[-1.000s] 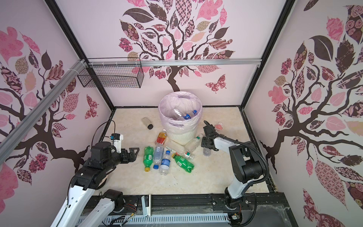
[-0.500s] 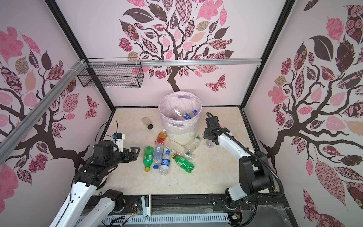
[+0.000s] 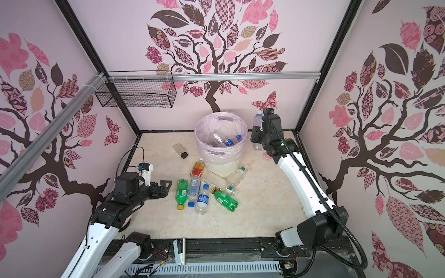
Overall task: Throw the plastic bottles in the bin
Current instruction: Throw the plastic bottle into the trash bin.
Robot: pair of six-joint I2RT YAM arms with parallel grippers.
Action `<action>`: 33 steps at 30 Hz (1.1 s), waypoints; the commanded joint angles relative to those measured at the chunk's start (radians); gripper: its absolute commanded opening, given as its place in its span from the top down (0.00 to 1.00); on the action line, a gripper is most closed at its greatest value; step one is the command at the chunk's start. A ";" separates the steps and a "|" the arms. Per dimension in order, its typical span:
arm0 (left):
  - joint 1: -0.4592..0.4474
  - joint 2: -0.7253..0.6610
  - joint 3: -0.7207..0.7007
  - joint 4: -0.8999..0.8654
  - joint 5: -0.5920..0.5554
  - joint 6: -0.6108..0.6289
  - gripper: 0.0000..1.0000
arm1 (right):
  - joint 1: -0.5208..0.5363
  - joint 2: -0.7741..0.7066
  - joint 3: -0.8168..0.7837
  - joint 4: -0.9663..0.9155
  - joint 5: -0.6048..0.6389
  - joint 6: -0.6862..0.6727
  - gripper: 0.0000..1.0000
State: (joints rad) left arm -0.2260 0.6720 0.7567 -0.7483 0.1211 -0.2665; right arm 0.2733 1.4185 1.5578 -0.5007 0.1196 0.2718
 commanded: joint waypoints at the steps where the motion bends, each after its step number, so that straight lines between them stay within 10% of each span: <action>1: -0.001 -0.006 -0.021 0.018 0.002 -0.008 0.09 | -0.004 -0.005 0.086 -0.002 -0.129 0.001 0.49; 12: 0.000 -0.003 -0.021 0.015 -0.008 -0.010 0.11 | 0.002 0.140 0.278 0.031 -0.363 0.047 0.50; 33: -0.001 -0.002 -0.022 0.017 -0.009 -0.010 0.12 | 0.059 0.318 0.404 -0.002 -0.408 0.046 0.48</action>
State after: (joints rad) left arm -0.2260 0.6739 0.7567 -0.7483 0.1165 -0.2729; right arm 0.3241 1.6997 1.9167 -0.4919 -0.2741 0.3164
